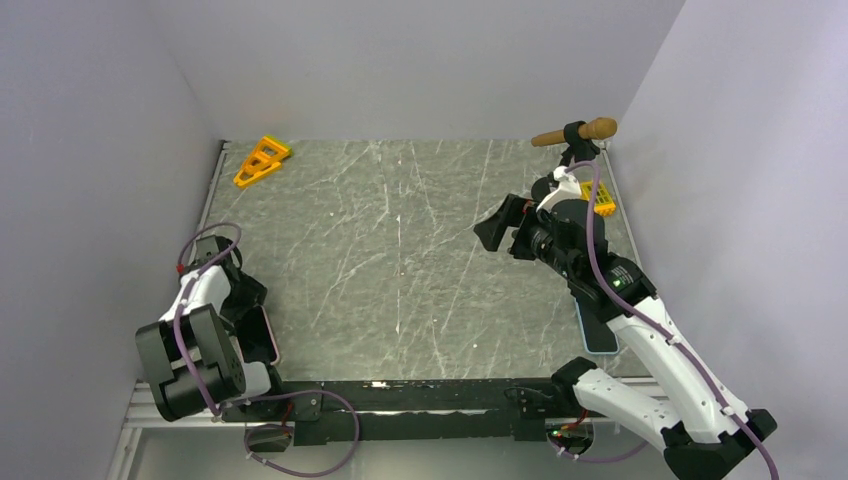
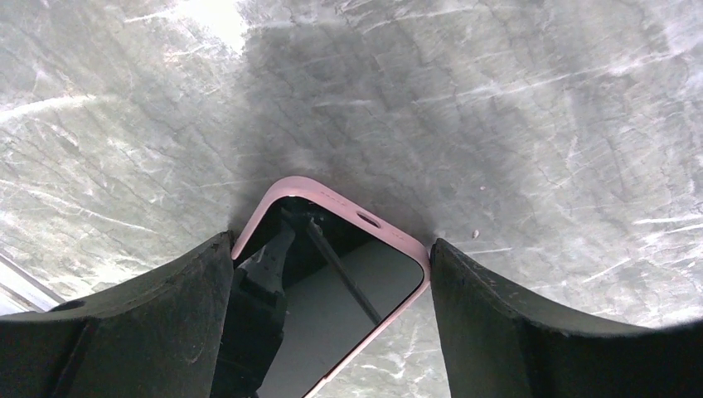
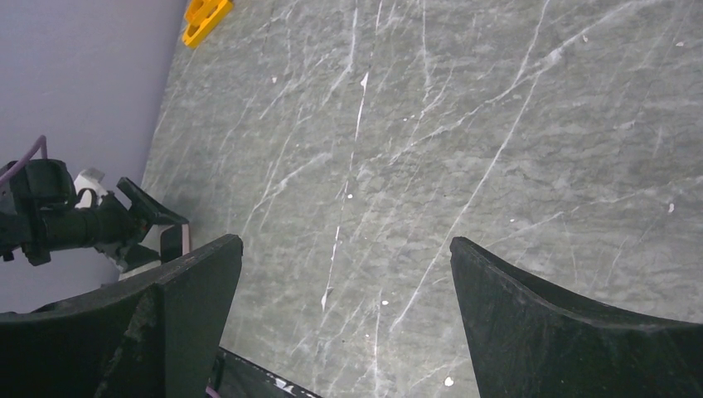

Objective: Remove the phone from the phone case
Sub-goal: Pick up the phone at the center of the board.

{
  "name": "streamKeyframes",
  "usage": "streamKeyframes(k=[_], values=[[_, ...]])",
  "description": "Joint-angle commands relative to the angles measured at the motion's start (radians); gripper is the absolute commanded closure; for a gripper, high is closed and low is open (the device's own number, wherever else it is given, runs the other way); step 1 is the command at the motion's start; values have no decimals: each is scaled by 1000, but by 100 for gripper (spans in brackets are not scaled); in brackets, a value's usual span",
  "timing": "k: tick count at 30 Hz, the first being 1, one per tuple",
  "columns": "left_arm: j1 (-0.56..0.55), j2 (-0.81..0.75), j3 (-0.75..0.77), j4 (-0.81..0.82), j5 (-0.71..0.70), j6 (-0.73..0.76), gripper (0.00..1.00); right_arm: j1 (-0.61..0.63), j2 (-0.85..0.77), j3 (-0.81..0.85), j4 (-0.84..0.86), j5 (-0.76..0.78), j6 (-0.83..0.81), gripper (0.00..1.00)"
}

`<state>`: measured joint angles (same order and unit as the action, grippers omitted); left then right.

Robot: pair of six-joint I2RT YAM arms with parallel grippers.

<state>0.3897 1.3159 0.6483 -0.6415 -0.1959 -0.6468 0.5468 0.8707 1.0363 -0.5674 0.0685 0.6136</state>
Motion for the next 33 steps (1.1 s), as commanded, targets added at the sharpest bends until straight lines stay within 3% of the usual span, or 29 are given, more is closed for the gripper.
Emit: streamKeyframes(k=[1,5,11,14,16,18,29,33], values=[[-52,2,-64,-7,131,-109,30,4,26,5,14,-19,2,0],[-87,-48,-58,-40,138,-208,27,5,60,-16,25,-44,7,0],[-118,-109,-100,-12,278,-421,34,7,100,-71,102,-135,33,0],[-166,-117,-66,-35,280,-495,28,10,120,-80,114,-148,34,0],[-204,-126,-50,-41,280,-528,16,13,125,-84,118,-151,35,0],[-239,-131,-32,-60,256,-546,1,14,126,-94,128,-156,39,0],[-356,-142,-35,-140,130,-434,0,42,104,-142,168,-167,58,0],[-371,-128,-72,-141,164,-460,1,50,106,-156,186,-169,69,0]])
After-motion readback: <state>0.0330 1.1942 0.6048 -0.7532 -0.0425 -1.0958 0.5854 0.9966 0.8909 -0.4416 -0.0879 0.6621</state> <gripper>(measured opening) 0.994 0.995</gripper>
